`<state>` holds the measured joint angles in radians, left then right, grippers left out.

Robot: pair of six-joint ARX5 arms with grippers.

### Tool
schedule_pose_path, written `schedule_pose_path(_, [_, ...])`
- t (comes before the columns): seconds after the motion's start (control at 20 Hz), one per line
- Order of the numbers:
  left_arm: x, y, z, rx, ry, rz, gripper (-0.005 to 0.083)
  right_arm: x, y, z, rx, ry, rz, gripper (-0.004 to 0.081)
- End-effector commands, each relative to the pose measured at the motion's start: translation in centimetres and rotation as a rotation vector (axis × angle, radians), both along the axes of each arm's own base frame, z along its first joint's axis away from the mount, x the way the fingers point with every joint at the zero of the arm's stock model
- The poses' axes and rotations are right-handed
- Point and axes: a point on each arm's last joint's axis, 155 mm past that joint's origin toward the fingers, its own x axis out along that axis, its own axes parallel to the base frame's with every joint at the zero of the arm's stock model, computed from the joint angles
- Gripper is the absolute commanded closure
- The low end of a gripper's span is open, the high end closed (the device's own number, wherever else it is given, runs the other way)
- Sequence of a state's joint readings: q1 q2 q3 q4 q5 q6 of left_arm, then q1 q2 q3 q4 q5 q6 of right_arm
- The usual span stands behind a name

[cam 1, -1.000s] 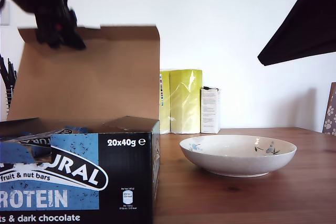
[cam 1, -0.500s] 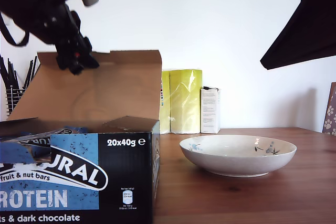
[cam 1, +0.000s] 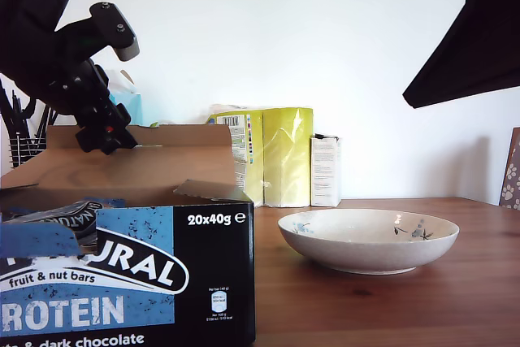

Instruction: Open the carton box of snackbars

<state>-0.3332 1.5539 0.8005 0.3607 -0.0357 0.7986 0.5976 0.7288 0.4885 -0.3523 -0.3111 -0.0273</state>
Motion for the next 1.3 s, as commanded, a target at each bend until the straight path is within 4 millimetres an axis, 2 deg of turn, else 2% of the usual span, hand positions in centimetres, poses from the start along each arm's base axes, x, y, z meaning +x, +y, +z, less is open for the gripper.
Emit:
schedule_pose_path(0.0, [-0.2,-0.5,-0.8,-0.006,0.013,-0.015,0.0444,-0.1,0.2,0.0,0.003,0.001,0.007,0.0783])
schedule_pose_path(0.15, [-0.5,-1.4,1.8,-0.024,-0.038,-0.034,0.0408,-0.2,0.1,-0.2,-0.003,0.009,0.007,0.0783])
schedule_pose_path(0.3, [-1.6,-1.1,4.4,-0.035,-0.07,-0.02,0.0408,-0.3,0.0,-0.3,-0.006,0.012,0.007,0.0783])
schedule_pose_path(0.4, [-3.1,-0.8,6.6,-0.067,-0.081,-0.005,0.0408,-0.3,0.0,-0.3,-0.006,0.012,0.006,0.0783])
schedule_pose_path(0.55, [-6.5,-0.7,8.6,-0.206,-0.008,0.02,0.0419,-0.1,0.0,-0.1,-0.004,0.004,0.001,0.0783])
schedule_pose_path(0.65, [-9.0,-0.9,9.0,-0.311,0.075,0.022,0.0423,0.2,0.1,0.2,0.003,-0.011,-0.003,0.0783])
schedule_pose_path(0.9, [-13.8,-0.7,8.0,-0.456,0.271,0.049,0.0543,0.9,0.4,1.4,0.034,-0.06,-0.007,0.0783])
schedule_pose_path(1.0, [-15.5,-0.6,7.5,-0.486,0.336,0.05,0.0623,1.1,0.5,1.8,0.043,-0.077,-0.012,0.0783])
schedule_pose_path(1.15, [-18.0,-0.6,7.5,-0.493,0.389,0.01,0.0803,1.5,0.6,2.2,0.054,-0.096,-0.02,0.0783])
schedule_pose_path(1.25, [-19.3,-0.5,8.0,-0.502,0.395,-0.011,0.0794,1.8,0.6,2.6,0.06,-0.113,-0.029,0.0783])
